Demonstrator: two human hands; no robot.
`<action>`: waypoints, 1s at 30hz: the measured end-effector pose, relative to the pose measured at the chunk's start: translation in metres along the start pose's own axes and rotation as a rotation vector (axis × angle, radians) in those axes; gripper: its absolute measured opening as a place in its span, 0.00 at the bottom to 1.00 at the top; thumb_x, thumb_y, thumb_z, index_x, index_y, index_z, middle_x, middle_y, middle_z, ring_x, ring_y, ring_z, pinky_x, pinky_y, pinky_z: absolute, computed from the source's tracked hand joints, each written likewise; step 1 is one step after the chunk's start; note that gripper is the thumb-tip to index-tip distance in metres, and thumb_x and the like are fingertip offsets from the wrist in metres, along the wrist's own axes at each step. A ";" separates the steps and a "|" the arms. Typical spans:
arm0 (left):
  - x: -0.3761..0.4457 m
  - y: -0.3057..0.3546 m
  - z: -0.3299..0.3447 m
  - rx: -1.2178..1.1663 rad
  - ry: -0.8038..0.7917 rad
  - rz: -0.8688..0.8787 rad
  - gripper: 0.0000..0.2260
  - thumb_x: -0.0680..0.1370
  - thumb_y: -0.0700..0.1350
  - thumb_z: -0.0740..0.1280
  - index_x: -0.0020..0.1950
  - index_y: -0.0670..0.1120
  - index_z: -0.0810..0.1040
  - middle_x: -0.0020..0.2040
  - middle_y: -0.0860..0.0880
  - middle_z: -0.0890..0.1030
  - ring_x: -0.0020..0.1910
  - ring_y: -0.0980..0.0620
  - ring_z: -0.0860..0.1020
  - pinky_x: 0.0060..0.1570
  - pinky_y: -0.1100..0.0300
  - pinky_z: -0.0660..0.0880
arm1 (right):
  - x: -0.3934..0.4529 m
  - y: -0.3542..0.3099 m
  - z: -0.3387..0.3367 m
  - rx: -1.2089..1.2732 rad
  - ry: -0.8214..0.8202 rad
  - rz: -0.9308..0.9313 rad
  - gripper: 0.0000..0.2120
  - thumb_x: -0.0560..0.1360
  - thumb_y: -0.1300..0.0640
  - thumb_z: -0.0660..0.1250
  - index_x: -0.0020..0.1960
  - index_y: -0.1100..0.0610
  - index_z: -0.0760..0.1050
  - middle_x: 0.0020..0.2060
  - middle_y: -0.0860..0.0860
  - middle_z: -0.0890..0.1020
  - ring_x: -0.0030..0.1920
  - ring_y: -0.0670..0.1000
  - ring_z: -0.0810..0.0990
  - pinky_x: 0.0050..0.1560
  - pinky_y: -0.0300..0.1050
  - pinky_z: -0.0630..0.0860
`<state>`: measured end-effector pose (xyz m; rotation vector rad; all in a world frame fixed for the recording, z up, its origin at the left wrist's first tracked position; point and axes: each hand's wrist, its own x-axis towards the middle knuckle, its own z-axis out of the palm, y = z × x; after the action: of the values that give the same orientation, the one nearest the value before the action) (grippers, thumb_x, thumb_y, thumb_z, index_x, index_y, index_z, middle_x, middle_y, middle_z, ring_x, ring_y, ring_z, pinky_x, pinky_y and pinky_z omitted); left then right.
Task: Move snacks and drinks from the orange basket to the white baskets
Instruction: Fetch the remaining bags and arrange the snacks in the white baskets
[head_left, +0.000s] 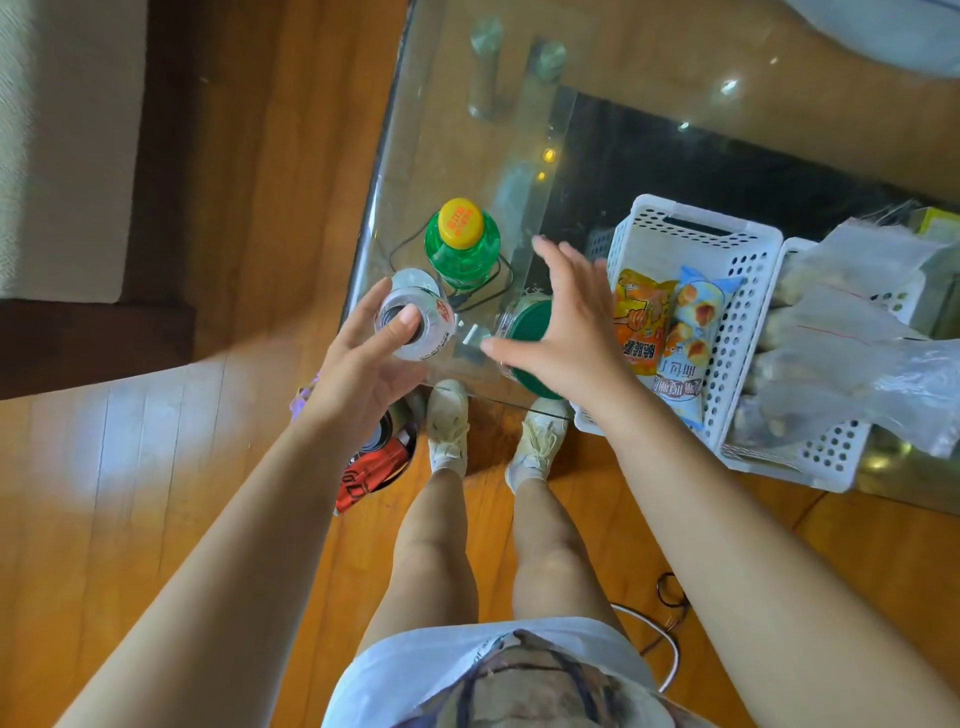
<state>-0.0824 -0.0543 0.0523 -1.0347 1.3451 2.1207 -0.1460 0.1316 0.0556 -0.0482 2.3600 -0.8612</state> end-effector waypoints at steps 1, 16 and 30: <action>0.001 -0.001 -0.001 -0.056 0.004 0.000 0.18 0.73 0.48 0.66 0.62 0.57 0.70 0.52 0.53 0.84 0.49 0.50 0.84 0.41 0.61 0.80 | 0.005 -0.009 -0.003 0.075 0.023 -0.055 0.44 0.66 0.48 0.74 0.74 0.49 0.53 0.74 0.53 0.55 0.75 0.57 0.49 0.74 0.60 0.51; 0.036 0.019 0.029 -0.130 0.085 -0.050 0.26 0.67 0.48 0.69 0.65 0.53 0.71 0.63 0.45 0.73 0.61 0.45 0.76 0.42 0.59 0.80 | 0.046 -0.033 -0.028 0.243 0.167 -0.144 0.17 0.71 0.51 0.70 0.58 0.55 0.75 0.52 0.52 0.81 0.52 0.54 0.77 0.54 0.49 0.74; 0.072 0.035 0.094 0.063 -0.009 -0.096 0.26 0.70 0.50 0.70 0.67 0.55 0.70 0.64 0.45 0.73 0.62 0.42 0.76 0.58 0.49 0.77 | 0.029 0.016 -0.070 0.189 0.219 -0.033 0.17 0.72 0.51 0.70 0.58 0.54 0.74 0.52 0.52 0.80 0.53 0.54 0.77 0.56 0.54 0.74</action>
<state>-0.1855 0.0118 0.0409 -1.0419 1.3225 1.9981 -0.2060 0.1780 0.0724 0.0891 2.4715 -1.1525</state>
